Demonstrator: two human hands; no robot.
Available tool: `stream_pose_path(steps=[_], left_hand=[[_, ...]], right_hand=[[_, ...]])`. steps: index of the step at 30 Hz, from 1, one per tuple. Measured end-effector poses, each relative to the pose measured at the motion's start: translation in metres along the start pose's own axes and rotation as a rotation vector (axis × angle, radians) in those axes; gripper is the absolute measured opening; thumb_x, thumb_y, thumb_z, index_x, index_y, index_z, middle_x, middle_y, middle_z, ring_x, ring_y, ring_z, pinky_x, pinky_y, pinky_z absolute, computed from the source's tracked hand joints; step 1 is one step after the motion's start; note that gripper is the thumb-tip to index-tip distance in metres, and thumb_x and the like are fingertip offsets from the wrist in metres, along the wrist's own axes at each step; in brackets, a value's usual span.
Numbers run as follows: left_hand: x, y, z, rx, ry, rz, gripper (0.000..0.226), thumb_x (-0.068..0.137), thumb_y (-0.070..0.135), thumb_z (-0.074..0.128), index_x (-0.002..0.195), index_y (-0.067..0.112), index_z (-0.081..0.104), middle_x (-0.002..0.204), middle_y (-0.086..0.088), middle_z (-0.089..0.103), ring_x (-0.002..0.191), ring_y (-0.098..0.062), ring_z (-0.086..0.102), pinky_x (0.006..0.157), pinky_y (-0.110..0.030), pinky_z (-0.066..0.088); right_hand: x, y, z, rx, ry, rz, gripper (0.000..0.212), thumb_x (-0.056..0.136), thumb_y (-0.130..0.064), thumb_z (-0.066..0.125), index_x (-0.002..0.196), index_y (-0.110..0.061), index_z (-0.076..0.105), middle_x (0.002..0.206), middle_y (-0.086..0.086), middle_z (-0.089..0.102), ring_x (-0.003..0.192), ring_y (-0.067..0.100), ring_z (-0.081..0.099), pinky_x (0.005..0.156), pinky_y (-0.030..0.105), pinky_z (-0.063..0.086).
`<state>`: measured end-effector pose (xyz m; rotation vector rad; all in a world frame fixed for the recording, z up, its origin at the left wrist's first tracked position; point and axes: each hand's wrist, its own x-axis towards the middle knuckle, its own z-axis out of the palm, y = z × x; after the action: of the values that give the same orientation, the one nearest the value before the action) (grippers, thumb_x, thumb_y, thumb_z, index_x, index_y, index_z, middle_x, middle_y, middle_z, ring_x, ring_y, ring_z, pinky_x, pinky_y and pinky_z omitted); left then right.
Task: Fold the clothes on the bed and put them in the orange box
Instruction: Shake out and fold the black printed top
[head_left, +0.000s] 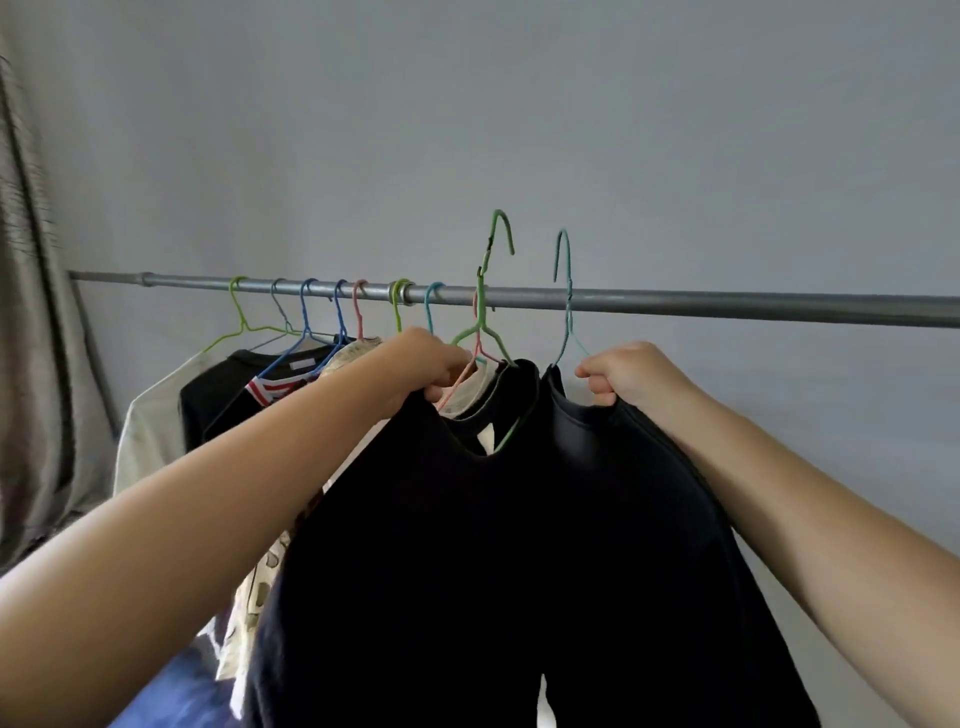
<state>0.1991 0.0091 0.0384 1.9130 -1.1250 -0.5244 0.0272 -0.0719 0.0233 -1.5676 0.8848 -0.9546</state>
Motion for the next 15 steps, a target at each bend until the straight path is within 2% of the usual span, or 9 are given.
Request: stream_pose_path(steps=[3,5,8,10,13,15], left_hand=[[-0.019,-0.036,-0.017,0.072,-0.037,-0.076,0.018,0.097,0.012,0.043,0.080,0.010,0.051,0.061,-0.002,0.034,0.047,-0.013,0.028,0.042,-0.019,0.025],[-0.042,-0.058,-0.031,0.089,-0.031,-0.078,0.017,0.098,0.013,0.041,0.087,0.006,0.051,0.061,-0.002,0.033,0.048,-0.012,0.028,0.040,-0.016,0.026],[-0.083,-0.095,-0.067,0.123,-0.049,-0.060,0.019,0.098,0.011,0.040,0.081,0.011,0.049,0.063,0.001,0.037,0.052,-0.009,0.033,0.043,-0.016,0.030],[-0.112,-0.122,-0.091,0.104,-0.051,-0.097,0.018,0.096,0.011,0.040,0.081,0.012,0.050,0.060,0.001,0.035,0.051,-0.010,0.029,0.049,-0.022,0.023],[-0.170,-0.166,-0.127,0.046,-0.021,-0.141,0.022,0.096,0.009,0.036,0.080,0.011,0.050,0.057,0.001,0.031,0.050,-0.011,0.025,0.051,-0.025,0.015],[-0.206,-0.189,-0.146,0.019,-0.012,-0.160,0.025,0.098,0.011,0.034,0.077,0.013,0.048,0.053,0.003,0.030,0.049,-0.011,0.023,0.051,-0.025,0.015]], right_hand=[[-0.012,0.013,0.046,0.047,-0.062,0.107,0.039,0.089,0.011,0.044,0.053,-0.003,0.039,0.022,-0.005,0.029,0.017,0.005,0.025,0.026,0.014,0.024],[-0.022,0.014,0.075,0.215,-0.131,0.158,0.041,0.092,0.010,0.035,0.055,-0.008,0.032,0.022,-0.005,0.022,0.016,0.003,0.020,0.024,0.013,0.020],[-0.051,0.012,0.122,0.445,-0.171,0.176,0.038,0.094,0.006,0.030,0.059,-0.009,0.032,0.033,0.000,0.028,0.017,0.002,0.020,0.024,0.011,0.018],[-0.074,0.012,0.151,0.515,-0.149,0.153,0.035,0.094,0.003,0.033,0.060,-0.009,0.033,0.039,0.002,0.029,0.019,0.002,0.022,0.027,0.010,0.018],[-0.122,0.018,0.211,0.514,-0.129,0.158,0.036,0.092,0.001,0.037,0.058,-0.011,0.033,0.025,-0.007,0.028,0.020,0.003,0.025,0.028,0.013,0.021],[-0.154,0.024,0.250,0.567,-0.129,0.181,0.036,0.093,-0.001,0.036,0.059,-0.012,0.033,0.025,-0.008,0.030,0.021,0.003,0.027,0.028,0.014,0.021]])
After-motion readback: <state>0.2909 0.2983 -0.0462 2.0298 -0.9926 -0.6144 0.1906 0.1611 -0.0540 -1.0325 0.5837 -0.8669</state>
